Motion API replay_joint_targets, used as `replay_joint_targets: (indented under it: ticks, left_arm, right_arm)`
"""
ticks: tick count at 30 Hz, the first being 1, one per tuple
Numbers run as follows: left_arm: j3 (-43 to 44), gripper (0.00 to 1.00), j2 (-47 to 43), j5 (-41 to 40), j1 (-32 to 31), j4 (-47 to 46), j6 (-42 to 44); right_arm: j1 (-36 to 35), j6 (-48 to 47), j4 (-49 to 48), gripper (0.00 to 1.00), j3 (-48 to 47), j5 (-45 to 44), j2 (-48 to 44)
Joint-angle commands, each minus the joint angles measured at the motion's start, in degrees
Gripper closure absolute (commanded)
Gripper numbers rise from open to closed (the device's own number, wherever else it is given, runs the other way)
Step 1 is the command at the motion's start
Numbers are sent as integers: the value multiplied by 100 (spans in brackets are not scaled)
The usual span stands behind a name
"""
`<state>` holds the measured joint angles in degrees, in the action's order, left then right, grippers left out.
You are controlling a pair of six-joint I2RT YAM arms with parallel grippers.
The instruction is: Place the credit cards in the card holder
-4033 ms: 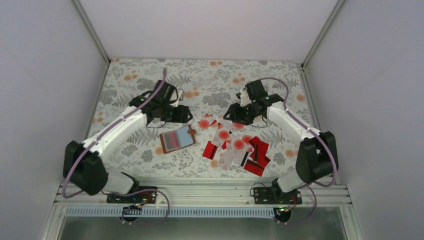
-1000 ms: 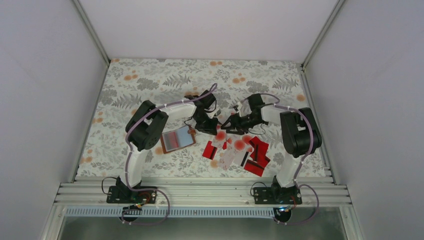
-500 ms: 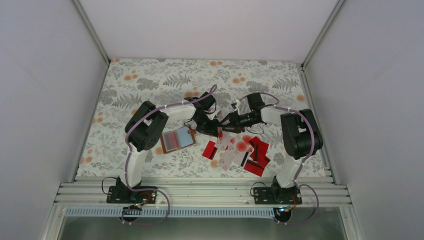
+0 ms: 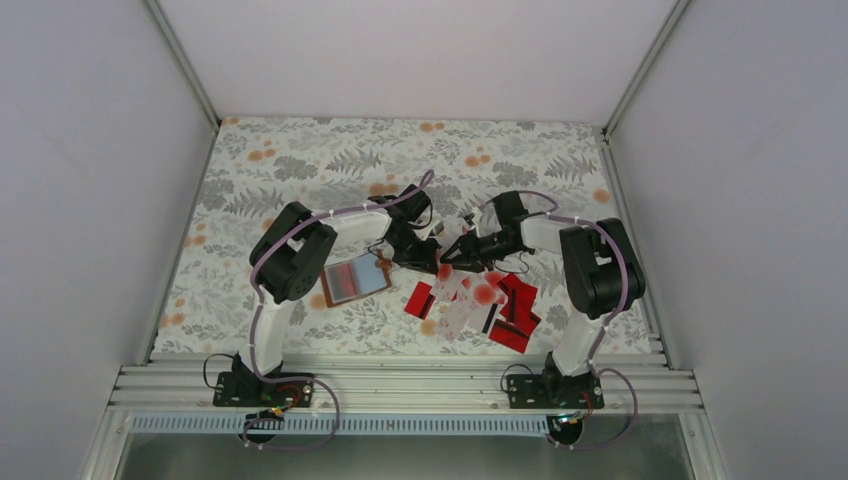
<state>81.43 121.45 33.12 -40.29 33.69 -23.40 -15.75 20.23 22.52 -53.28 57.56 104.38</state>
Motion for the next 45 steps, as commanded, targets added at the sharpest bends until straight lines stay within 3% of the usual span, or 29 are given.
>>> replay_joint_targets:
  ticks: [1, 11, 17, 27, 36, 45]
  left_arm:
    - [-148, 93, 29, -130, -33, 50, -20]
    - [-232, 93, -40, -141, -31, 6, -42]
    - [-284, 93, -99, -197, -23, 13, -50]
    - [-350, 91, -635, -686, 44, 190, -110]
    - [-605, 81, -1704, -1162, 277, 453, -242]
    - [-698, 65, -3021, -1485, 1188, 886, -105]
  right_arm:
    - [-67, -143, 300, 69, -131, -492, 42]
    - [-234, -118, 267, 81, -196, -500, 205]
    - [-267, -72, 269, 95, -164, -708, 233]
    - [-251, -85, -54, 96, 87, -283, 116]
    - [-174, -76, -378, 96, 116, 514, 79]
    - [-169, 605, -348, 96, -566, 802, -354]
